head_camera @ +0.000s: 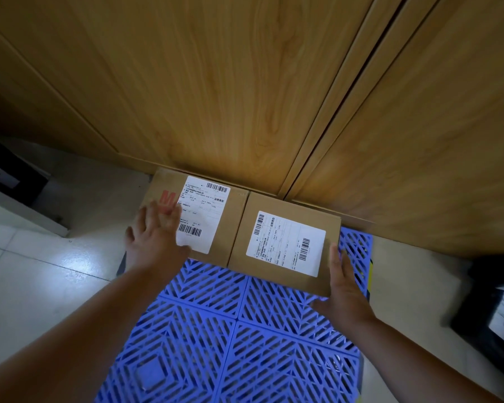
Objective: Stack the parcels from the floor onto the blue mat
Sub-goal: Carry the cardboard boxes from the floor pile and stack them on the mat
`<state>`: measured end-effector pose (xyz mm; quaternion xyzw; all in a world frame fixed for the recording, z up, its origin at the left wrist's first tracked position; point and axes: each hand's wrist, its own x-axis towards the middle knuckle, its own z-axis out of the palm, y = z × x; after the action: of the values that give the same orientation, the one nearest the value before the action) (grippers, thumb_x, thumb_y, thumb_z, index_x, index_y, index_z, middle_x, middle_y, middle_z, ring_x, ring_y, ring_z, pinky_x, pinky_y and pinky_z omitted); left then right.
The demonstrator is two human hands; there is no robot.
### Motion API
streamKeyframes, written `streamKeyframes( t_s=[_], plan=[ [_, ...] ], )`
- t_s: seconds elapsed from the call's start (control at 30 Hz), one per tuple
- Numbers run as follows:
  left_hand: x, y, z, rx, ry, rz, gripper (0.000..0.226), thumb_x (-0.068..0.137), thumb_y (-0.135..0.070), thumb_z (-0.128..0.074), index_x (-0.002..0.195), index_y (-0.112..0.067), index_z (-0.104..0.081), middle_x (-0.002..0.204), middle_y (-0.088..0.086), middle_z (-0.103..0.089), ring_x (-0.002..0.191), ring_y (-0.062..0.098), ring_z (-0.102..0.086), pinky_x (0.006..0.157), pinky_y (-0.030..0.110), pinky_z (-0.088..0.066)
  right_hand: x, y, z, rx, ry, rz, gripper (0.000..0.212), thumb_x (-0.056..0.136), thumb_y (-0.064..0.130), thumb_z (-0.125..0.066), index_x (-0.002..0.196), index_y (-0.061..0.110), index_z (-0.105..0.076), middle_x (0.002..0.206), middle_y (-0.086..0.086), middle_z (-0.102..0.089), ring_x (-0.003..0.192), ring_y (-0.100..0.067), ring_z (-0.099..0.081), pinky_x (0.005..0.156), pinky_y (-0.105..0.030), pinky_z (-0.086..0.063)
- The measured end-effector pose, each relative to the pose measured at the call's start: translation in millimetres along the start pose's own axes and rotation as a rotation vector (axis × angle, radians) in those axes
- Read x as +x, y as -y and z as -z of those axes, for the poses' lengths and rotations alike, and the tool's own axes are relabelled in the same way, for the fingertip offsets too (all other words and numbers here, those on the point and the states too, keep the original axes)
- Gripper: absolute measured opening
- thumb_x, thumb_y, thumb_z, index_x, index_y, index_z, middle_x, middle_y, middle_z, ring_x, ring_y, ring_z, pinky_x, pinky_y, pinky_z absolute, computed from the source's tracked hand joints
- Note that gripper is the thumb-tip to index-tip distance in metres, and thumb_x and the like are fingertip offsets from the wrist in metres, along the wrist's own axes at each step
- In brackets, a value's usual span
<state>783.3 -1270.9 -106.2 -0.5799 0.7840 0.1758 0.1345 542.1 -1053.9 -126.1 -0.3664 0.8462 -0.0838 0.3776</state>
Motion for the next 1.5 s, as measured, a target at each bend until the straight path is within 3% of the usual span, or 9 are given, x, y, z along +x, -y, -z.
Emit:
streamKeyframes(
  t_s=[0.2, 0.3, 0.67, 0.83, 0.97, 1.1, 1.23, 1.37, 1.5],
  plan=[
    [-57.1, -31.6, 43.5, -0.065, 0.087, -0.135, 0.074, 0.090, -0.034, -0.055, 0.150, -0.036, -0.011, 0.159, 0.002, 0.002, 0.145, 0.024, 0.008, 0.116, 0.044, -0.016, -39.4, 22.3, 44.6, -0.060, 0.011, 0.032, 0.107, 0.088, 0.015, -0.065, 0.139, 0.040, 0.026, 0.157, 0.005, 0.022, 0.146, -0.017, -0.015, 0.086, -0.022, -0.045],
    [-86.4, -35.2, 74.1, -0.144, 0.236, -0.215, 0.068, 0.090, -0.027, -0.056, 0.148, -0.033, -0.022, 0.158, 0.000, -0.010, 0.145, 0.019, -0.001, 0.116, 0.038, -0.021, -67.4, 45.5, 76.0, -0.039, 0.045, 0.017, 0.089, 0.091, 0.022, -0.061, 0.150, 0.034, 0.005, 0.160, 0.006, 0.007, 0.147, -0.013, -0.004, 0.109, -0.027, -0.030],
    [-198.6, -35.0, 266.7, -0.110, 0.281, -0.273, 0.056, 0.094, -0.022, -0.048, 0.145, -0.036, -0.030, 0.149, -0.008, -0.035, 0.133, 0.012, -0.037, 0.102, 0.024, -0.037, -223.8, 133.2, 230.9, -0.062, 0.038, -0.025, 0.067, 0.095, 0.030, -0.054, 0.151, 0.027, -0.017, 0.157, 0.004, -0.021, 0.143, -0.015, -0.021, 0.113, -0.029, -0.028],
    [-258.5, -56.2, 365.1, -0.155, 0.211, -0.319, 0.052, 0.094, -0.020, -0.045, 0.142, -0.038, -0.034, 0.139, -0.001, -0.048, 0.072, 0.010, -0.050, 0.061, 0.021, -0.045, -322.7, 160.6, 296.2, 0.027, -0.060, -0.089, 0.062, 0.095, 0.026, -0.053, 0.149, 0.023, -0.023, 0.155, 0.001, -0.026, 0.142, -0.018, -0.025, 0.112, -0.027, -0.027],
    [-315.3, -80.7, 422.6, -0.099, 0.191, -0.484, 0.050, 0.097, -0.024, -0.044, 0.144, -0.034, -0.030, 0.146, -0.007, -0.040, 0.104, 0.013, -0.052, 0.078, 0.020, -0.045, -406.0, 172.6, 329.0, 0.129, -0.194, -0.141, 0.057, 0.093, 0.023, -0.057, 0.145, 0.018, -0.034, 0.150, -0.002, -0.036, 0.137, -0.018, -0.035, 0.108, -0.026, -0.031],
    [-372.8, -106.9, 453.7, -0.092, 0.210, -0.625, 0.051, 0.097, -0.026, -0.044, 0.144, -0.037, -0.029, 0.148, -0.007, -0.036, 0.108, 0.016, -0.054, 0.086, 0.027, -0.047, -486.3, 178.4, 354.0, 0.181, -0.266, -0.180, 0.050, 0.093, 0.023, -0.056, 0.141, 0.017, -0.041, 0.139, -0.005, -0.048, 0.127, -0.020, -0.045, 0.099, -0.024, -0.037],
    [-426.5, -132.7, 468.4, -0.098, 0.237, -0.727, 0.050, 0.098, -0.030, -0.043, 0.145, -0.037, -0.029, 0.151, -0.007, -0.032, 0.132, 0.014, -0.039, 0.097, 0.026, -0.040, -561.4, 173.1, 368.0, 0.260, -0.317, -0.189, 0.047, 0.091, 0.019, -0.058, 0.137, 0.015, -0.046, 0.136, -0.003, -0.050, 0.127, -0.018, -0.048, 0.104, -0.028, -0.040],
    [-479.6, -160.2, 470.9, -0.137, 0.289, -0.783, 0.048, 0.098, -0.031, -0.045, 0.144, -0.034, -0.033, 0.144, -0.004, -0.043, 0.118, 0.015, -0.052, 0.086, 0.026, -0.043, -629.5, 158.0, 375.7, 0.249, -0.308, -0.237, 0.045, 0.094, 0.022, -0.055, 0.137, 0.017, -0.045, 0.134, -0.001, -0.047, 0.121, -0.016, -0.050, 0.096, -0.020, -0.038],
    [-539.5, -189.7, 459.4, -0.102, 0.333, -0.861, 0.047, 0.098, -0.028, -0.046, 0.144, -0.027, -0.035, 0.141, -0.002, -0.046, 0.113, 0.021, -0.056, 0.095, 0.035, -0.045, -692.2, 126.4, 373.5, 0.271, -0.333, -0.298, 0.046, 0.094, 0.023, -0.054, 0.139, 0.018, -0.044, 0.140, -0.003, -0.047, 0.119, -0.019, -0.053, 0.094, -0.024, -0.042]
  ],
)
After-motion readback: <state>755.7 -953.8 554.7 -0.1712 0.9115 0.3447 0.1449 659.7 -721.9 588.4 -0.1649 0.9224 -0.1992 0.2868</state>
